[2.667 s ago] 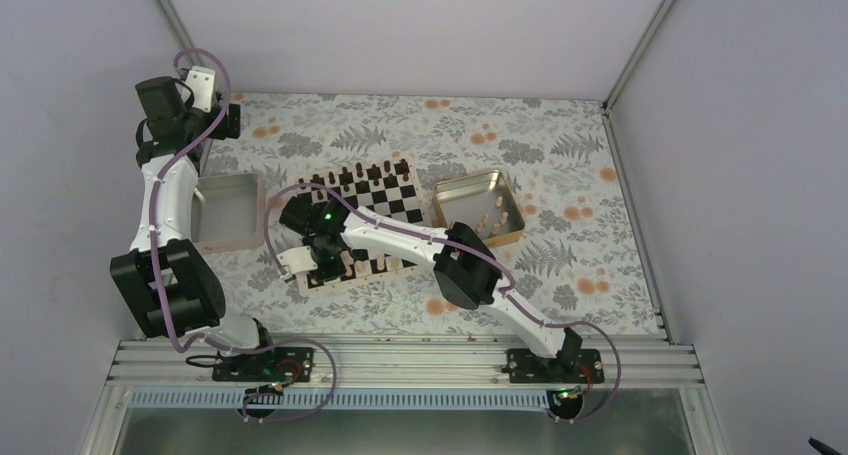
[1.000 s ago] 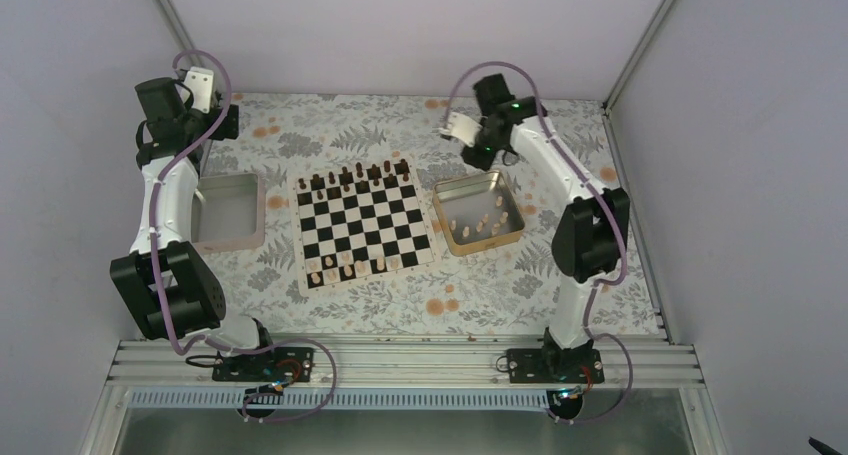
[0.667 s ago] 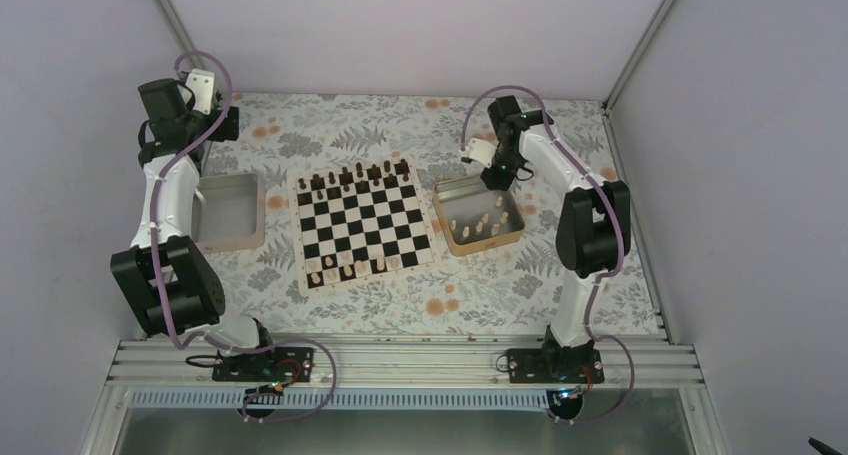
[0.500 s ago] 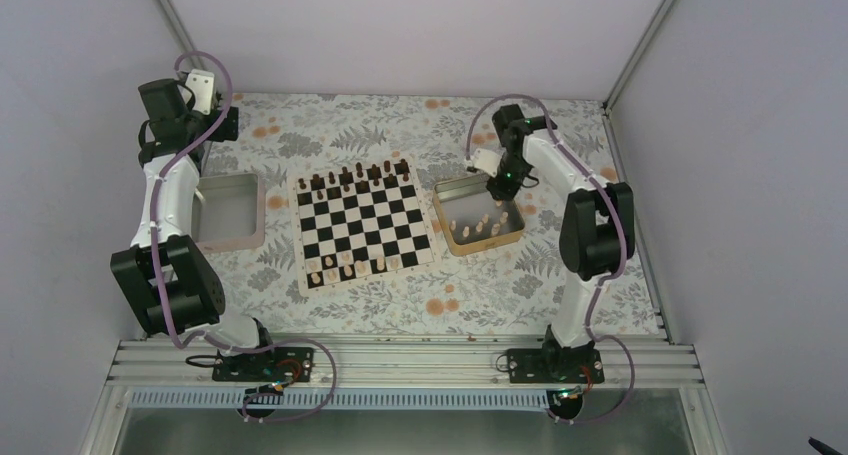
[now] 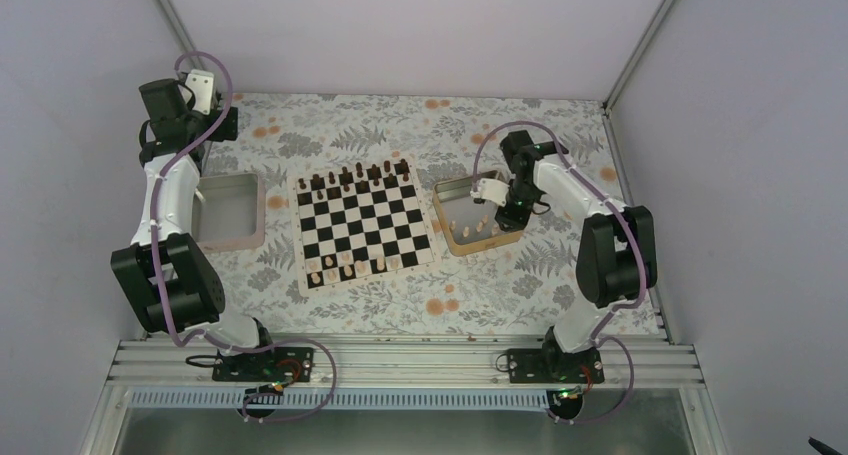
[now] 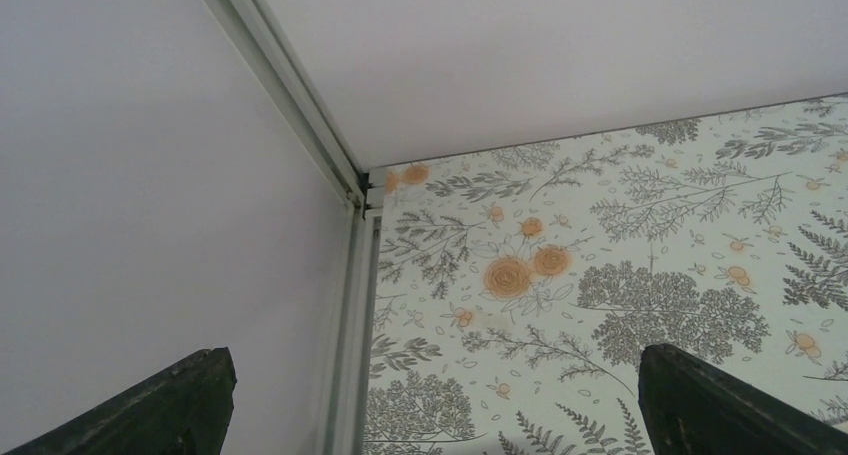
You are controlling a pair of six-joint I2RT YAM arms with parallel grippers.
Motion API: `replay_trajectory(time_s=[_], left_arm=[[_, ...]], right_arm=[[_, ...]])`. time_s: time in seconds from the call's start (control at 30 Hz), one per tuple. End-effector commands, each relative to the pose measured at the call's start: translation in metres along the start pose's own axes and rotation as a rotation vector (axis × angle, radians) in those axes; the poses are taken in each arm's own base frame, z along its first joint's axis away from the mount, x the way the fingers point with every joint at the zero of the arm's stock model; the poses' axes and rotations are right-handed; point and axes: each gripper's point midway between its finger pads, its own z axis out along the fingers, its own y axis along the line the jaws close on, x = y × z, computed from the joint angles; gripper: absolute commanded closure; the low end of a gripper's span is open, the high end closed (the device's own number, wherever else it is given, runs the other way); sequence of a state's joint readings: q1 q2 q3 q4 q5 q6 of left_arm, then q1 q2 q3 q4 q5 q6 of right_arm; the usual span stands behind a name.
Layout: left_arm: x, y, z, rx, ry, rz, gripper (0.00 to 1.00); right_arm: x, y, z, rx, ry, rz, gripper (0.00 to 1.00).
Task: Set up the chess pieces on the board
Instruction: Pick up the chess piece from the storage box.
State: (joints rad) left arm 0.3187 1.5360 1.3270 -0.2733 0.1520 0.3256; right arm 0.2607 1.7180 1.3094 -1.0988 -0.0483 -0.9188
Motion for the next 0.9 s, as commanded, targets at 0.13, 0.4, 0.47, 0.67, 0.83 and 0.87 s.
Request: replay_trajectory(time_s=[0.13,0.4,0.47,0.67,0.83,0.87], left_arm=[[-0.007,0.009,-0.003,-0.035,-0.027,-0.002,0.0],[-0.005,0.008,-0.004,-0.036,-0.024,0.002,0.0],[-0.004,0.008,-0.003,-0.036,-0.022,0.002,0.0],[-0.003,0.008,-0.003,-0.031,-0.022,0.003,0.0],[-0.004,0.007,-0.004,-0.027,-0.025,0.004,0.0],[-0.004,0.007,-0.004,-0.028,-0.023,0.004,0.0]], right_arm=[[-0.019,-0.005,0.012,0.016,-0.076,-0.088,0.62],[-0.02,-0.007,0.028,-0.012,-0.052,-0.085,0.64],[-0.02,-0.006,0.03,-0.024,-0.052,-0.084,0.65],[-0.02,-0.003,0.035,-0.044,-0.051,-0.079,0.66],[-0.021,-0.004,0.044,-0.05,-0.041,-0.076,0.68],[-0.021,-0.005,0.045,-0.049,-0.041,-0.076,0.68]])
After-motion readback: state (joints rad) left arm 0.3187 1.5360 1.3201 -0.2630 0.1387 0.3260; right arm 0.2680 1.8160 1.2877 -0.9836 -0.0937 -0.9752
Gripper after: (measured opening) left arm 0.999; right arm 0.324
